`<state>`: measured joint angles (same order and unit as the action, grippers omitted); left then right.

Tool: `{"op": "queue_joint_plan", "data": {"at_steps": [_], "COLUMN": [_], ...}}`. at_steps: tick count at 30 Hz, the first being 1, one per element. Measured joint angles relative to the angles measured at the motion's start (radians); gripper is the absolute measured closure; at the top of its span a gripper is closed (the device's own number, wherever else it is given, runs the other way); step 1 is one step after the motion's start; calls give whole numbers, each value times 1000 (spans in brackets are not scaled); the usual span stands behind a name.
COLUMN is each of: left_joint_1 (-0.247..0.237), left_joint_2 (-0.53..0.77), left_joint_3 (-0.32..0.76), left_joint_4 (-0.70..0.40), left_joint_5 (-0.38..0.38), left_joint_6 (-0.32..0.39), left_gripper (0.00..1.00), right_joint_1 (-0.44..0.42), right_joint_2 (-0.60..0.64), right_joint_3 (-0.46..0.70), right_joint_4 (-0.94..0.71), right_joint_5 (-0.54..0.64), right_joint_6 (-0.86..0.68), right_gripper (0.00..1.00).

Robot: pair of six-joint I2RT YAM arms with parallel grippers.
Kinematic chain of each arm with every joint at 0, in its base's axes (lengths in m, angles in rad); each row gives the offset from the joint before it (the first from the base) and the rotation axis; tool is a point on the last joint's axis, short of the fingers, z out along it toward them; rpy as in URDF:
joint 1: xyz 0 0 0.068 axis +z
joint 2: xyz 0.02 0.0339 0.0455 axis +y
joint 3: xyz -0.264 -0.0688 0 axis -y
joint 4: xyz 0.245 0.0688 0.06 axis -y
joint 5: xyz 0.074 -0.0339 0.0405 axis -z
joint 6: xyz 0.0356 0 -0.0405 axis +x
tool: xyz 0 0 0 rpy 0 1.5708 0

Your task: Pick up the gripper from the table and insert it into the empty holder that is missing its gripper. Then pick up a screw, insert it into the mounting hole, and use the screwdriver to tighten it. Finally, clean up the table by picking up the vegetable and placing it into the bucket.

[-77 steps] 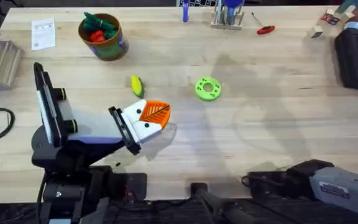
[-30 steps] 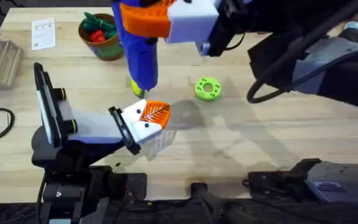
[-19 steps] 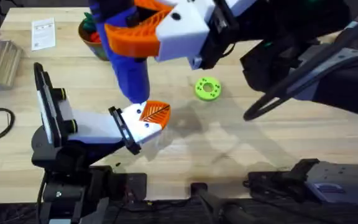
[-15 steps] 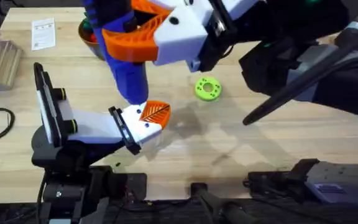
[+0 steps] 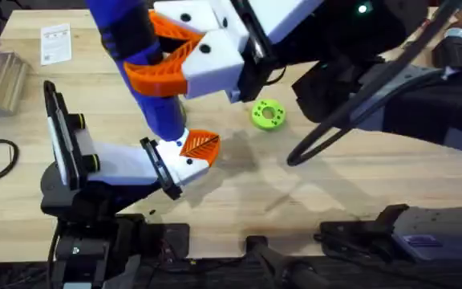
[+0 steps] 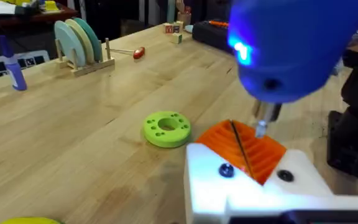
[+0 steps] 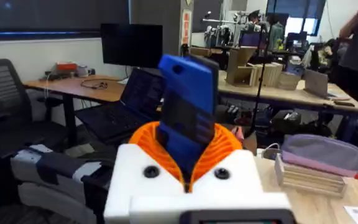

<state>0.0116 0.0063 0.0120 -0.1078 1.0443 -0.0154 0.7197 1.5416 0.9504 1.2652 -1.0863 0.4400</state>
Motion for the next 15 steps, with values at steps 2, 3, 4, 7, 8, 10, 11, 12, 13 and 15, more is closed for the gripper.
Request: {"op": "queue_joint_plan", "data": {"at_steps": [2, 3, 4, 7, 8, 10, 11, 12, 13, 15], "left_joint_1": [0, 0, 0, 0, 0, 0, 0, 0, 0, 0], "left_joint_2": [0, 0, 0, 0, 0, 0, 0, 0, 0, 0], "left_joint_3": [0, 0, 0, 0, 0, 0, 0, 0, 0, 0], "left_joint_4": [0, 0, 0, 0, 0, 0, 0, 0, 0, 0], "left_joint_5": [0, 0, 0, 0, 0, 0, 0, 0, 0, 0], "left_joint_6": [0, 0, 0, 0, 0, 0, 0, 0, 0, 0], "left_gripper": [984, 985, 984, 984, 984, 984, 984, 984, 985, 985], "right_joint_1": [0, 0, 0, 0, 0, 0, 0, 0, 0, 0], "right_joint_2": [7, 10, 12, 17, 17, 17, 17, 17, 17, 17], "right_joint_3": [0, 0, 0, 0, 0, 0, 0, 0, 0, 0], "right_joint_4": [0, 0, 0, -1, -1, -1, -1, -1, -1, -1], "right_joint_5": [0, 0, 0, -1, -3, -4, -5, -7, -9, -12], "right_joint_6": [-2, -3, -3, -3, -3, -4, -4, -7, -8, -15], "right_gripper": [979, 979, 979, 979, 979, 979, 979, 979, 979, 979]}}
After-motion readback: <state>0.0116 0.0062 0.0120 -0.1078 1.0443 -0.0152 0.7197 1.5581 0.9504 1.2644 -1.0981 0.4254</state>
